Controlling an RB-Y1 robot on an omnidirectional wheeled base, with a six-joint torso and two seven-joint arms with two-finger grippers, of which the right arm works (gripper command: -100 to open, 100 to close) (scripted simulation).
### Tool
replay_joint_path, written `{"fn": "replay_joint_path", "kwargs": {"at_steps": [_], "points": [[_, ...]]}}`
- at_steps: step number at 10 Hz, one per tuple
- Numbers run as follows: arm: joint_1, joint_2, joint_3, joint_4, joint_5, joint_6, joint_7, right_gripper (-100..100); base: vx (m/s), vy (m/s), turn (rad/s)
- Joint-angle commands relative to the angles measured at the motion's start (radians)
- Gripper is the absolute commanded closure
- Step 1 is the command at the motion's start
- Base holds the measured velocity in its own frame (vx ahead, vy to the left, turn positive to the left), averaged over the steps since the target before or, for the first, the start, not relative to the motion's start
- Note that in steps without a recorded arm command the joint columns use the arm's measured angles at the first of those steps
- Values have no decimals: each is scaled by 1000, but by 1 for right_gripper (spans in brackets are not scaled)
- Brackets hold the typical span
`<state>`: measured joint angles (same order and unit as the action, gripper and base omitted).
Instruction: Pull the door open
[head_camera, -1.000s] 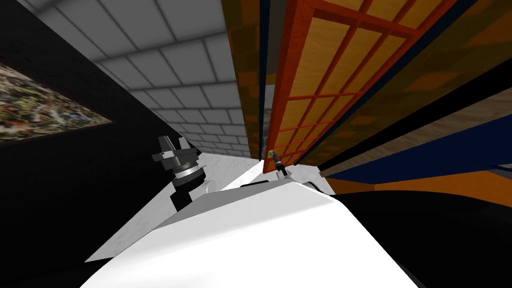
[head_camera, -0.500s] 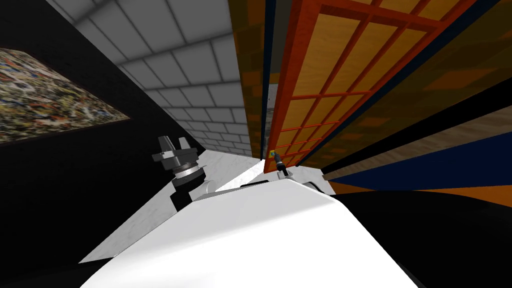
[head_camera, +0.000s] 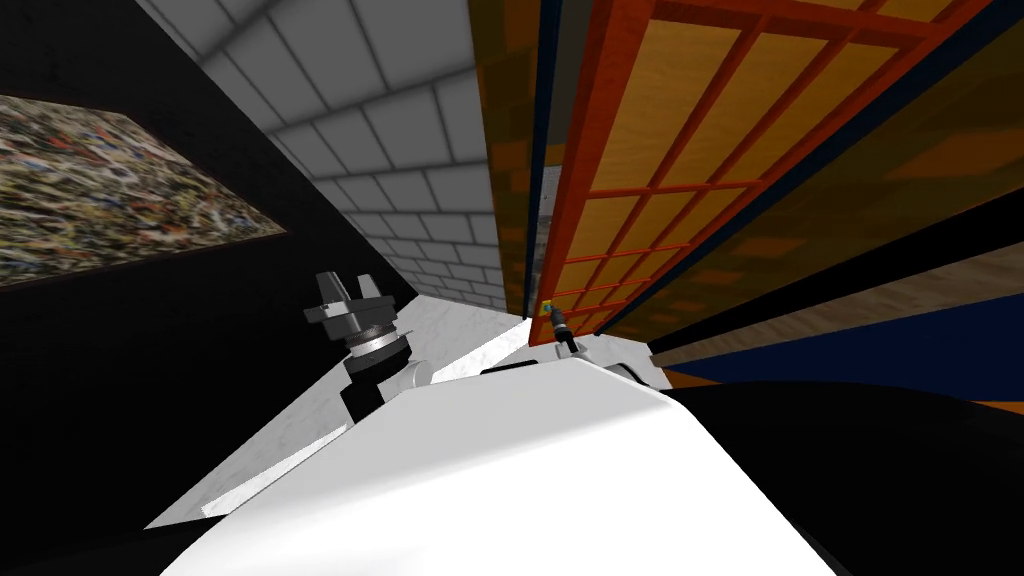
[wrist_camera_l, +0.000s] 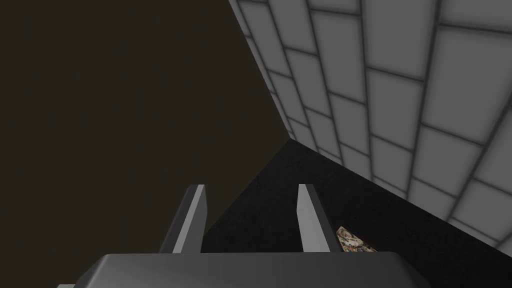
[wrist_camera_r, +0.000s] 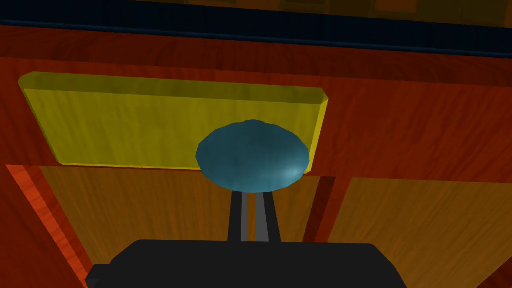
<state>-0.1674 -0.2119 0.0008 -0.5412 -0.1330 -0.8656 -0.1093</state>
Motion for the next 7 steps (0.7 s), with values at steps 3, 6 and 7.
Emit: {"fn": "replay_joint_path", "kwargs": {"at_steps": [3,6,7], "points": [[8,-4,8,-7,-38,-2,-87,-100,-41,-19,89],[19,-6,36,-25,-100,-8,-165,-100,-59,-14,87],[19,-6,36,-25,-100,-8,-167,-100,-39,-4,36]]}}
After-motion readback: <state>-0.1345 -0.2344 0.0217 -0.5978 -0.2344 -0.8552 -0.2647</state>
